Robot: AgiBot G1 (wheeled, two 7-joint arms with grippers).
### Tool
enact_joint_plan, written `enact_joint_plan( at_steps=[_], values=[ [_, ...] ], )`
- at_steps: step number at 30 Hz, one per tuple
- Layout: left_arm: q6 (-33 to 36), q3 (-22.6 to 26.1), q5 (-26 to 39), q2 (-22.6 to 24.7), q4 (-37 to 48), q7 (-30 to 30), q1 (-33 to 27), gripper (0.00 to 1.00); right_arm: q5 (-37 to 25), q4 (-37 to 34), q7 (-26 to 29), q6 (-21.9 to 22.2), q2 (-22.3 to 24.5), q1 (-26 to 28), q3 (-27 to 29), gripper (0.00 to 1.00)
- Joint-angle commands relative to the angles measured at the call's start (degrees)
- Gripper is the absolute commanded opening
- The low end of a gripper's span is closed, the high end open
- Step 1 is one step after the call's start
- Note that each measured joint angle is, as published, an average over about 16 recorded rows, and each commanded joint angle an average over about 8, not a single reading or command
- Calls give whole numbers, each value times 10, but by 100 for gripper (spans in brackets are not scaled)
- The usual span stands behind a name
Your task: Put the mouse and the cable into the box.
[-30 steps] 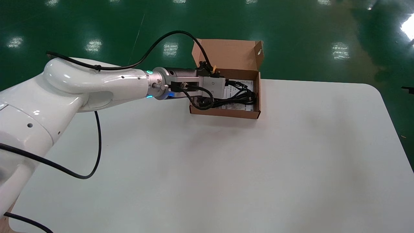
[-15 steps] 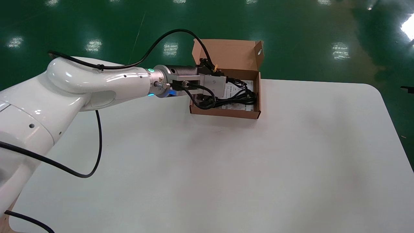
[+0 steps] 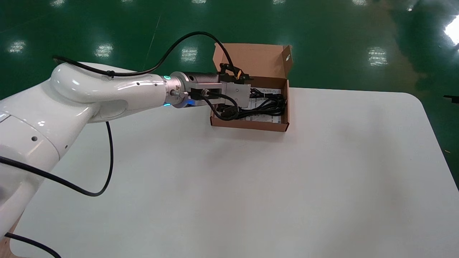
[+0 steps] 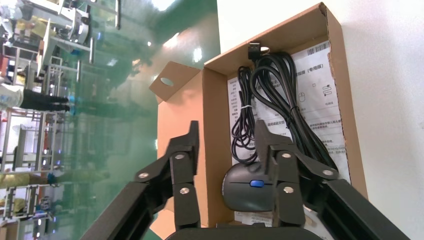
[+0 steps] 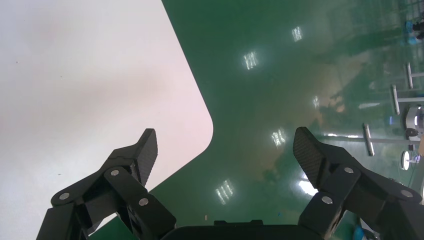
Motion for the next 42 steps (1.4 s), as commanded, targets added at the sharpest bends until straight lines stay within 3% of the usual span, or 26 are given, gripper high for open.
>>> enact_joint_plan(
  at_steps=[1,42],
  values=[
    [0,0,1,1,1,1,-1,100,-2,-3,-2,1,0,2,-1,100],
    [305,-320,-135,-288,-330,-373,241,100,343,483,310,-150,55,-372,165,100]
  ],
)
